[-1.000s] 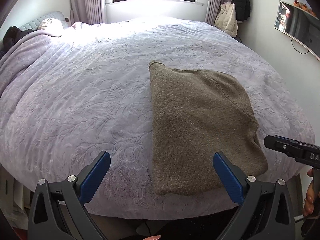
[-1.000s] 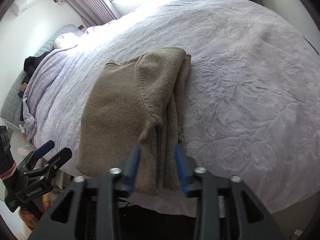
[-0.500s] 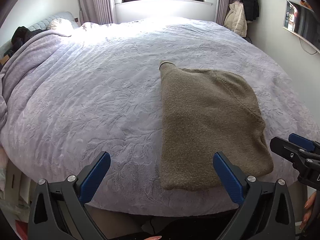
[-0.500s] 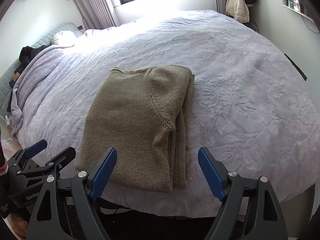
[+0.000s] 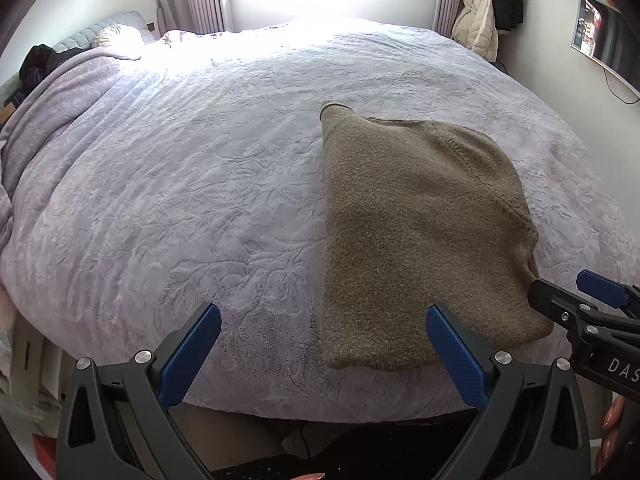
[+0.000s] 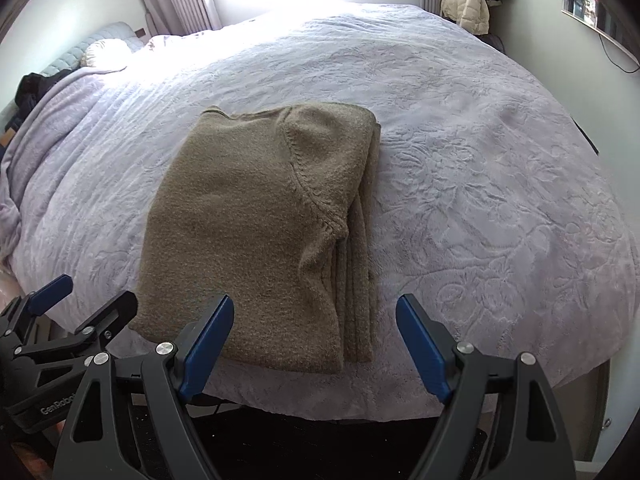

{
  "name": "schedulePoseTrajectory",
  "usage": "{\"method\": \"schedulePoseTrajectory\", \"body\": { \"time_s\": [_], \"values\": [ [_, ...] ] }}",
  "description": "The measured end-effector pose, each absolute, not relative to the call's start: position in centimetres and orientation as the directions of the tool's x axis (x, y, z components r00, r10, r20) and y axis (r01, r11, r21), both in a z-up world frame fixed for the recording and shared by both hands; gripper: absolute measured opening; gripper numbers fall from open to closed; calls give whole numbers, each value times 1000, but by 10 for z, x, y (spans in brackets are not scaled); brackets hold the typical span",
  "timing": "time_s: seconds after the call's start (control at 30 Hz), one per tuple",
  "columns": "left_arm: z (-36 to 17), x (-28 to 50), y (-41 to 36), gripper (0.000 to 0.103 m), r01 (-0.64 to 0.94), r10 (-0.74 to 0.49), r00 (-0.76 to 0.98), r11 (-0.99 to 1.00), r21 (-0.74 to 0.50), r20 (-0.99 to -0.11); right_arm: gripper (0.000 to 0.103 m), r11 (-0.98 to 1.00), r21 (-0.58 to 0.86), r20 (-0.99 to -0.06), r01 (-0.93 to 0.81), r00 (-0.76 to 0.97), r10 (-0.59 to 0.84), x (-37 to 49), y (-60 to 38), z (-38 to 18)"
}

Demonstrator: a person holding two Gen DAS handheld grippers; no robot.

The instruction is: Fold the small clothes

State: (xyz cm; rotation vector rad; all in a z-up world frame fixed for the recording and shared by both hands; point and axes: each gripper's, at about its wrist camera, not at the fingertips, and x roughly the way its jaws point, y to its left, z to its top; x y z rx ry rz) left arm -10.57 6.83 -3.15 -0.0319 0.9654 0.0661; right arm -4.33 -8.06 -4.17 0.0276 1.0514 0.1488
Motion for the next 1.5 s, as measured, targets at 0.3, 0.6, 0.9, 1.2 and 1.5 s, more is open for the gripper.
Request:
{"method": "schedulePoseTrajectory", "body": {
  "time_s": [0.3, 0.6, 0.9, 1.2, 1.5],
  "values": [
    [-38, -102, 70, 103, -78, 53, 554, 997, 12, -831, 86, 992, 72, -866, -101, 488, 112, -43, -78, -47],
    [-40, -100, 70, 103, -70, 57, 551, 997, 22, -833, 86, 993, 62, -863, -101, 495, 105, -43, -78, -48],
    [-41, -101, 68, 103, -68, 61, 549, 997, 28, -833, 86, 993, 64, -861, -96, 498, 103, -44, -78, -49],
    [-43, -101, 67, 103, -69, 60, 542, 997, 26, -838, 86, 994, 59, -863, -97, 495, 100, -42, -78, -50],
    [-43, -101, 66, 103, -61, 59, 540, 998, 30, -839, 86, 993, 60, -866, -98, 490, 101, -42, -75, -51]
  ]
}}
